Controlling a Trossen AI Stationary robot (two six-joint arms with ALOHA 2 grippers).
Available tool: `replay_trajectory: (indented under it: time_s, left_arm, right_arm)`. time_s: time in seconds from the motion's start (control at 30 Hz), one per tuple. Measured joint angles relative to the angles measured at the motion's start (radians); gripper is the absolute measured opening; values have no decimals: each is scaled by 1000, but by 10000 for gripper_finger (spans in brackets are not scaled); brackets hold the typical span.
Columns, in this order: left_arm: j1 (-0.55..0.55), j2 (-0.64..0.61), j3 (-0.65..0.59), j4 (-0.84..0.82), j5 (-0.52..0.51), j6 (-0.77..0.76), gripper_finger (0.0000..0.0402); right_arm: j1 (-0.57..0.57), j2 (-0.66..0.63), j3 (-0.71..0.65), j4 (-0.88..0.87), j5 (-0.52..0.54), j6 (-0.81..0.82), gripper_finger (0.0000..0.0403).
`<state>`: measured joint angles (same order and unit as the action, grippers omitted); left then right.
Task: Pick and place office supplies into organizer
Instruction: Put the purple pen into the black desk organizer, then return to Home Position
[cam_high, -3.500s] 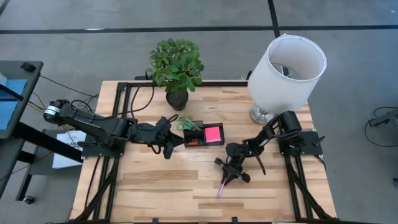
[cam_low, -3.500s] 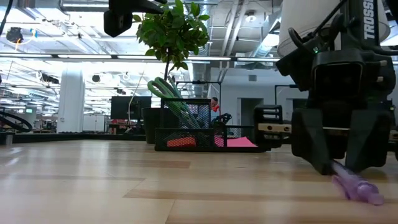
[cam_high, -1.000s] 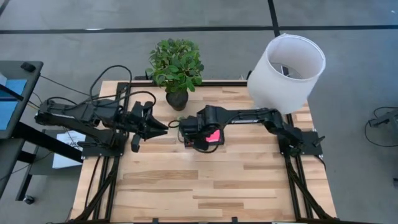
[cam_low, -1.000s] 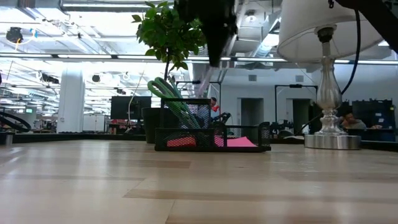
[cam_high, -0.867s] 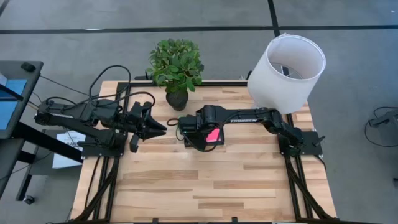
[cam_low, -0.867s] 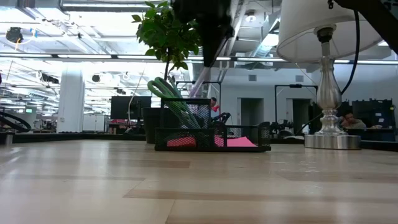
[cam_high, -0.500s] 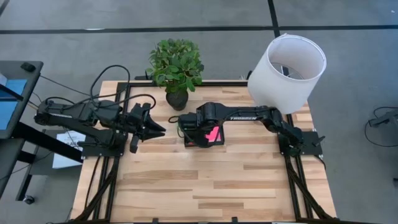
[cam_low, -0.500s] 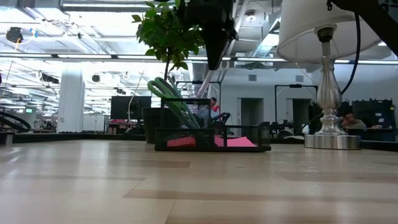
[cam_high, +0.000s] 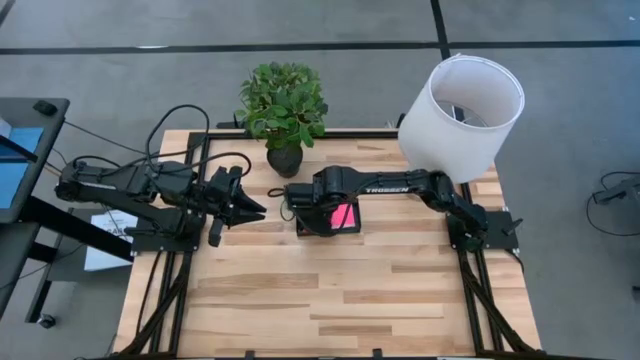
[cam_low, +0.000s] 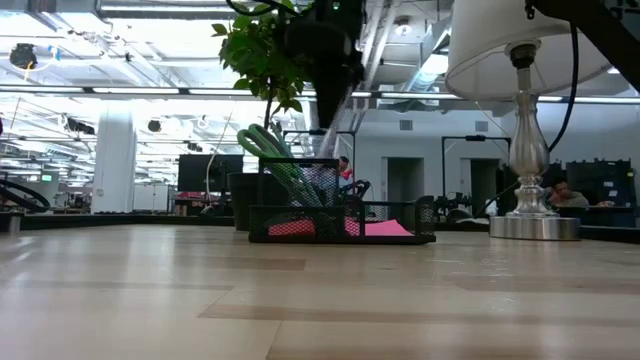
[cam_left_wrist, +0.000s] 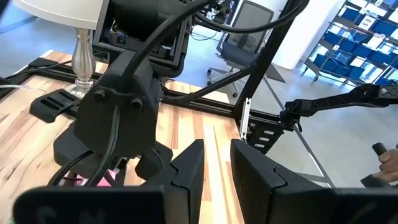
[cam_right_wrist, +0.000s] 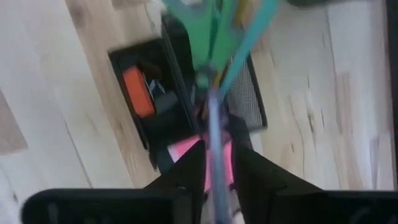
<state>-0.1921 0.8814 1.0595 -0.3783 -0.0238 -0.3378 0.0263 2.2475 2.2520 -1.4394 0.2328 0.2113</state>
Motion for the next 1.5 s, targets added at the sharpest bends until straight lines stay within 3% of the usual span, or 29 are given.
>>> replay_trajectory:
  time_s: [0.33, 0.63, 0.87, 1.03, 1.13, 1.27, 1.37, 1.43, 1.5]
  left_arm:
    - [0, 0, 0, 0, 0, 0, 71]
    - [0, -2, 0, -19, 0, 0, 71]
    - [-1, -75, 35, -63, 0, -17, 71]
    - [-5, -184, 96, -207, 44, -13, 66]
    - [-22, -278, 89, -322, 34, -4, 62]
    - [-47, -444, -1, -337, -32, -9, 61]
    - [-51, -593, -109, -261, -38, 39, 61]
    - [-51, -692, -184, -208, -48, 52, 61]
    - [-51, -786, -248, -162, -74, 50, 61]
  right_arm:
    - [-4, 0, 0, 69, 1, -45, 136]
    - [4, -9, 105, 87, -2, -36, 142]
    - [33, -151, 101, 87, -117, 72, 131]
    - [96, -302, 100, 89, -112, 148, 128]
    - [185, -390, 103, 94, -11, 148, 127]
    - [361, -455, 67, 82, 360, 101, 127]
    - [463, -503, -19, 79, 550, 81, 127]
    - [485, -542, -92, 82, 604, 102, 127]
    - [482, -581, -154, 112, 571, 127, 127]
